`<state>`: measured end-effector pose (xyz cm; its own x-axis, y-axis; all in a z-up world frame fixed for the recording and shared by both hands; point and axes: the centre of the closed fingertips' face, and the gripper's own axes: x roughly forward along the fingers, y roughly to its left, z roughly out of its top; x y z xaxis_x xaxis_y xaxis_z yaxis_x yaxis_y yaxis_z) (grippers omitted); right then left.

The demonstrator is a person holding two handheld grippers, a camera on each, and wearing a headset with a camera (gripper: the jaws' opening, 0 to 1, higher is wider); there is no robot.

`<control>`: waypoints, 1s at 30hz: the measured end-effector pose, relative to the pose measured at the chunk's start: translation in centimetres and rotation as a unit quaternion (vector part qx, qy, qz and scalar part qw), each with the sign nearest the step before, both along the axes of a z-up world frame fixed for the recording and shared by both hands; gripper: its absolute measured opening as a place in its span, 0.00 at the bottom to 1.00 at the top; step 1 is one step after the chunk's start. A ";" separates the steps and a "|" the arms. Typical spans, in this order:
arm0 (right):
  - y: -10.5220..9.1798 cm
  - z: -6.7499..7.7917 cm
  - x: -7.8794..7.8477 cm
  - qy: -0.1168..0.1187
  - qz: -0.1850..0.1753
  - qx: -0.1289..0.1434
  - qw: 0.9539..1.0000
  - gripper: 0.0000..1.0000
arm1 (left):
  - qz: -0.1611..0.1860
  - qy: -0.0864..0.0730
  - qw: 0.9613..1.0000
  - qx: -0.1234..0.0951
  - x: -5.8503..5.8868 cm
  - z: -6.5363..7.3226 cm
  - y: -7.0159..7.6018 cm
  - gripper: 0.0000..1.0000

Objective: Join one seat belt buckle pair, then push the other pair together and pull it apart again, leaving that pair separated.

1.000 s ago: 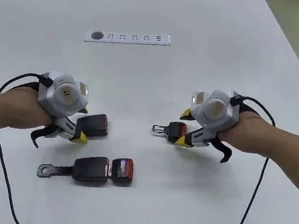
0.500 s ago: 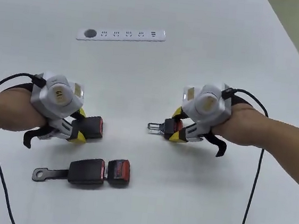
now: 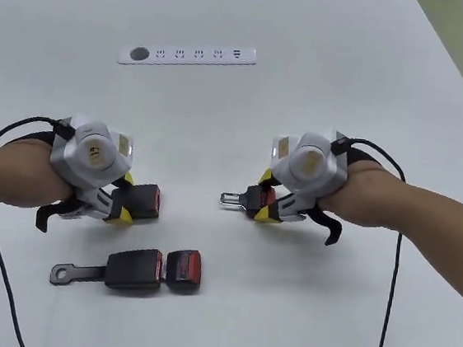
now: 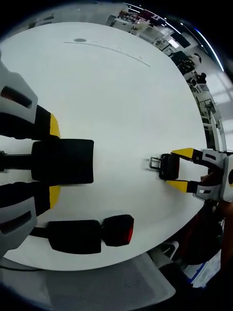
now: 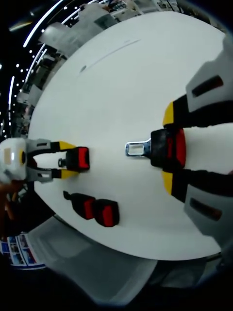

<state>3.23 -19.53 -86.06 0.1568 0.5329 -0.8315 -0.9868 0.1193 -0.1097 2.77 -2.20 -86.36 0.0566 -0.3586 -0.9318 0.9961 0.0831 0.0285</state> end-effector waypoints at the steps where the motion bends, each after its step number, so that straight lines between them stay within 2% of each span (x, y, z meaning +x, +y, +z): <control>1: 0.1 0.0 0.0 0.000 0.000 0.001 1.000 0.32 | 0.000 0.000 1.000 0.000 0.0 0.0 0.0 0.33; 12: 3.5 0.0 -0.5 -0.005 0.010 0.019 1.000 0.32 | -0.003 -0.005 1.000 -0.003 0.0 -0.1 0.0 0.33; 30: 8.3 0.1 -0.4 -0.013 0.014 0.033 0.999 0.31 | -0.005 -0.005 1.000 0.002 -0.3 0.1 -0.2 0.33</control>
